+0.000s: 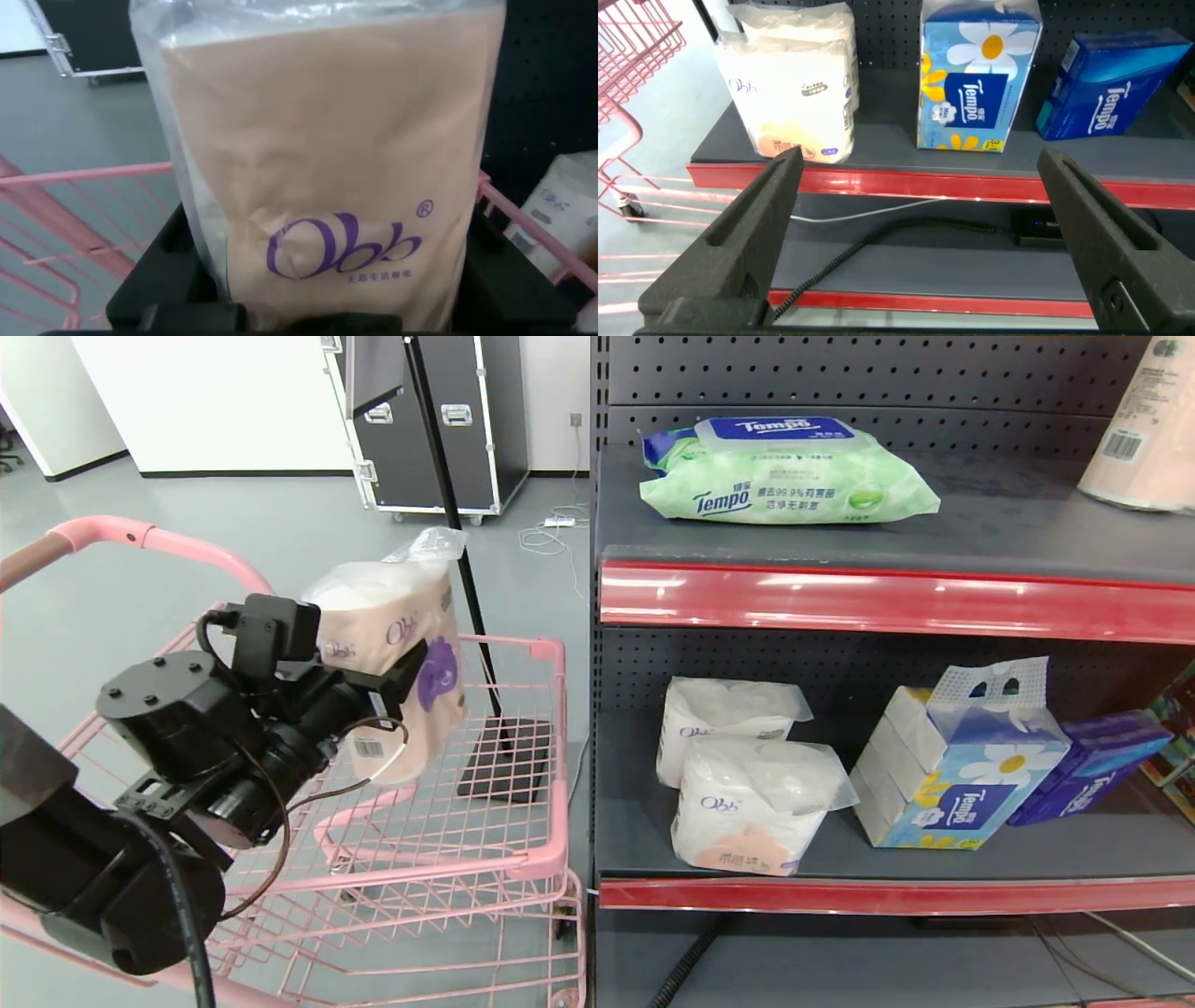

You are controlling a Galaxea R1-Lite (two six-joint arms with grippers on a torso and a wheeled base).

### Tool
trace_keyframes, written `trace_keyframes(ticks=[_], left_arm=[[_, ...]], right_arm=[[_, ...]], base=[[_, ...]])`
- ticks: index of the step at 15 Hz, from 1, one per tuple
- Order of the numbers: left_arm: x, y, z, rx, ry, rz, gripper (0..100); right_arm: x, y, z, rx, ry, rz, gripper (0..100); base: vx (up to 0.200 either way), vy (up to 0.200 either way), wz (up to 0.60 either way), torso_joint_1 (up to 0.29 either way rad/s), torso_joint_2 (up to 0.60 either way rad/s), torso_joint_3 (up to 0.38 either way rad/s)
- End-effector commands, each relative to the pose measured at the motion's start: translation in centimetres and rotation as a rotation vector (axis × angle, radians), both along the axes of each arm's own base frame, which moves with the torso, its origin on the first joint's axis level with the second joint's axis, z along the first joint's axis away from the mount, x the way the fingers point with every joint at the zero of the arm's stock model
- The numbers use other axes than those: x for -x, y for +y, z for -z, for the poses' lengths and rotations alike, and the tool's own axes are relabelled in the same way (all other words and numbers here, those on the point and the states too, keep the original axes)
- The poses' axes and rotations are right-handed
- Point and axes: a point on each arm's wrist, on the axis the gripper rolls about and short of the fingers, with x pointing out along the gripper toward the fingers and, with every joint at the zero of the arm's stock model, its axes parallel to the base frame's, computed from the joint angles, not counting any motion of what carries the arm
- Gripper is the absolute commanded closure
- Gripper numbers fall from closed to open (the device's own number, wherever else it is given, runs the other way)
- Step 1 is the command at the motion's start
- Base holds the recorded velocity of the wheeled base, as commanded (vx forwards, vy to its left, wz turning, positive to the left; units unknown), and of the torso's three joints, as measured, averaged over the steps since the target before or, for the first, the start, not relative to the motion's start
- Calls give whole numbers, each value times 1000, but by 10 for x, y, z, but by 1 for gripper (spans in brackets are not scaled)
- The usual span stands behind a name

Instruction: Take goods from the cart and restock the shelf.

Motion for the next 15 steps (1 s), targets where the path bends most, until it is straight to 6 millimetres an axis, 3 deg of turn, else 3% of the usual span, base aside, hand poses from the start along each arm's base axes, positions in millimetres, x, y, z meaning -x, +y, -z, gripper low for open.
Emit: trace_keyframes(ticks=[1, 6, 9, 10, 11, 12, 13, 15], left_arm=[[10, 17, -22, 11, -54, -44, 100], [87, 34, -82, -3, 25, -54, 100], [120, 45, -111, 8, -12, -84, 100], [141, 50, -122, 13, -41, -98, 100], [157, 54, -126, 15, -54, -110, 100], [158, 54, -126, 15, -54, -112, 100], [196, 60, -128, 15, -51, -136, 100], [236, 64, -125, 9, -18, -144, 100]], right_arm=[[0, 0, 0, 0, 1, -1, 0], [0, 0, 0, 0, 1, -1, 0], [0, 0, 0, 0, 1, -1, 0], [0, 0, 0, 0, 1, -1, 0], [0, 0, 0, 0, 1, -1, 0], [0, 0, 0, 0, 1, -1, 0], [0, 0, 0, 0, 1, -1, 0], [0, 0, 0, 0, 1, -1, 0]], base=[[0, 0, 0, 0, 0, 0], [0, 0, 0, 0, 0, 0], [0, 0, 0, 0, 0, 0], [0, 0, 0, 0, 0, 0], [0, 0, 0, 0, 0, 0], [0, 0, 0, 0, 0, 0], [0, 0, 0, 0, 0, 0], [0, 0, 0, 0, 0, 0]])
